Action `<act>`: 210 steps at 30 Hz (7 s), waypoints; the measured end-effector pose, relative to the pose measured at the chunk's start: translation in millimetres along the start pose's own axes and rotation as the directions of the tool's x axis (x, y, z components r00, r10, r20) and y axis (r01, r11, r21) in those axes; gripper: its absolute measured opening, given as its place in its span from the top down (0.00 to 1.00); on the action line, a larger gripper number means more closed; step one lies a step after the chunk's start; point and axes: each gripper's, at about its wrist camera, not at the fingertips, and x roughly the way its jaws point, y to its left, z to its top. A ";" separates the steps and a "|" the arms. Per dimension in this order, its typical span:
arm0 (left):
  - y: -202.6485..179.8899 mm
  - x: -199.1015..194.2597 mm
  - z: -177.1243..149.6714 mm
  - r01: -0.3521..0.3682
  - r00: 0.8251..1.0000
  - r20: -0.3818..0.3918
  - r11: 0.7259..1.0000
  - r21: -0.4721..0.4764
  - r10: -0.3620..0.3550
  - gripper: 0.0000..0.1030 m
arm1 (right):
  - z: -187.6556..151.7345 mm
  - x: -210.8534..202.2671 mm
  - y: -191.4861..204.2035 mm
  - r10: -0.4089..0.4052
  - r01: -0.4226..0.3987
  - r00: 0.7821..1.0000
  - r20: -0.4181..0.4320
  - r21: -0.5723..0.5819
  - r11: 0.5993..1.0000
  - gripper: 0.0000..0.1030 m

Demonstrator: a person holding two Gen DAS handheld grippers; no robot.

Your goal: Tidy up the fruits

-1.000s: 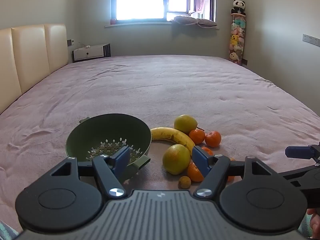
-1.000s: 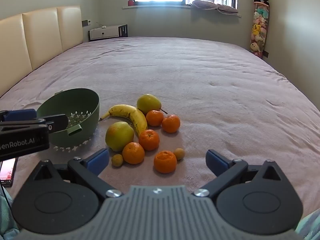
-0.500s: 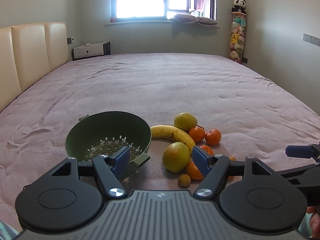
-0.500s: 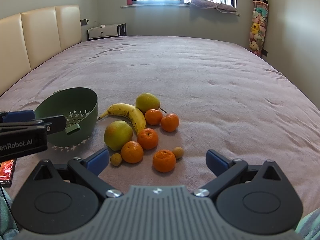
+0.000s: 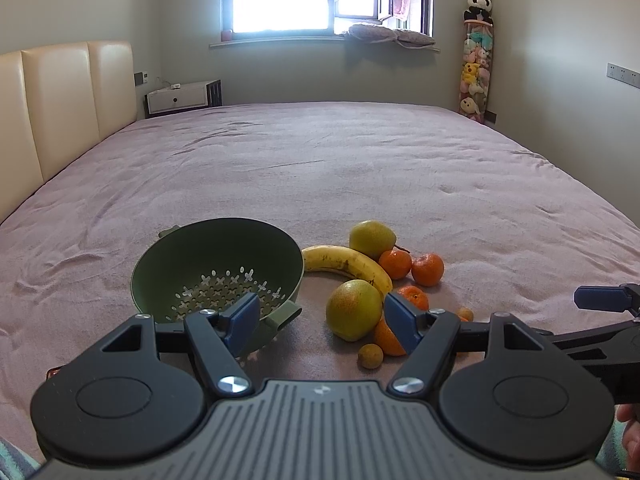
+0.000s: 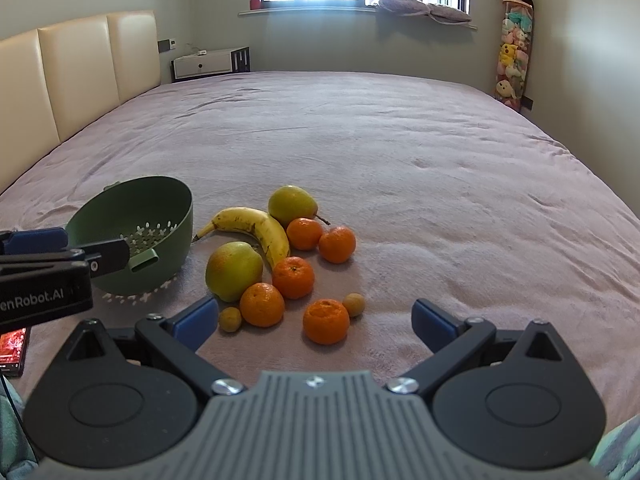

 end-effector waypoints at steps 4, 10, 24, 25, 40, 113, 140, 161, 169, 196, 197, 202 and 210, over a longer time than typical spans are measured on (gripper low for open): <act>0.6 0.5 -0.6 -0.005 1.000 0.024 1.000 0.007 0.004 0.19 | 0.0 -0.1 -0.1 0.000 0.000 1.000 0.000 0.000 1.000 0.04; 0.4 0.9 -0.9 -0.002 1.000 0.020 1.000 0.003 0.002 0.19 | 0.1 0.6 -0.1 -0.001 0.001 1.000 -0.002 0.002 1.000 0.04; 4.6 10.8 -2.3 0.019 1.000 0.024 1.000 0.012 -0.020 0.30 | -0.6 14.7 -3.8 0.001 0.000 1.000 -0.027 0.019 1.000 0.04; 4.8 12.5 -2.6 0.025 1.000 0.017 1.000 0.007 -0.025 0.31 | -0.5 16.3 -4.0 0.002 -0.001 1.000 -0.029 0.021 1.000 0.04; -11.4 53.0 2.7 0.237 0.944 -0.205 0.963 -0.126 -0.259 0.44 | -2.0 48.5 -4.7 -0.036 0.028 0.995 -0.096 -0.083 0.996 0.39; 1.7 76.9 42.2 0.187 0.955 -0.216 0.978 -0.095 -0.204 0.53 | 25.6 74.8 42.0 0.047 -0.055 0.998 -0.033 -0.317 0.947 0.59; 107.2 95.2 55.7 -0.095 0.935 -0.354 0.971 -0.219 0.012 0.74 | 100.2 128.4 141.7 0.342 -0.390 0.917 -0.204 -0.631 0.670 0.59; 133.4 117.4 39.6 -0.173 0.883 -0.469 0.921 -0.350 -0.012 0.65 | 91.1 176.0 172.3 0.285 -0.514 0.854 -0.435 -0.629 0.583 0.59; 134.4 118.9 38.1 -0.176 0.881 -0.474 0.920 -0.351 -0.012 0.61 | 87.6 185.7 176.4 0.235 -0.520 0.843 -0.483 -0.624 0.584 0.59; 120.8 100.9 48.4 -0.125 0.921 -0.390 0.934 -0.335 -0.016 0.51 | 99.3 126.6 138.2 0.287 -0.401 0.914 -0.285 -0.548 0.734 0.51; 119.5 99.7 49.0 -0.121 0.924 -0.382 0.936 -0.332 -0.016 0.51 | 99.0 123.4 135.4 0.286 -0.392 0.919 -0.272 -0.541 0.744 0.51; 110.8 93.6 52.4 -0.097 0.939 -0.344 0.946 -0.309 -0.016 0.48 | 95.9 107.9 121.0 0.268 -0.335 0.942 -0.203 -0.501 0.798 0.43; 84.3 83.8 52.8 -0.023 0.959 -0.281 0.973 -0.229 -0.043 0.41 | 82.7 86.6 89.6 0.204 -0.233 0.972 -0.113 -0.388 0.892 0.37</act>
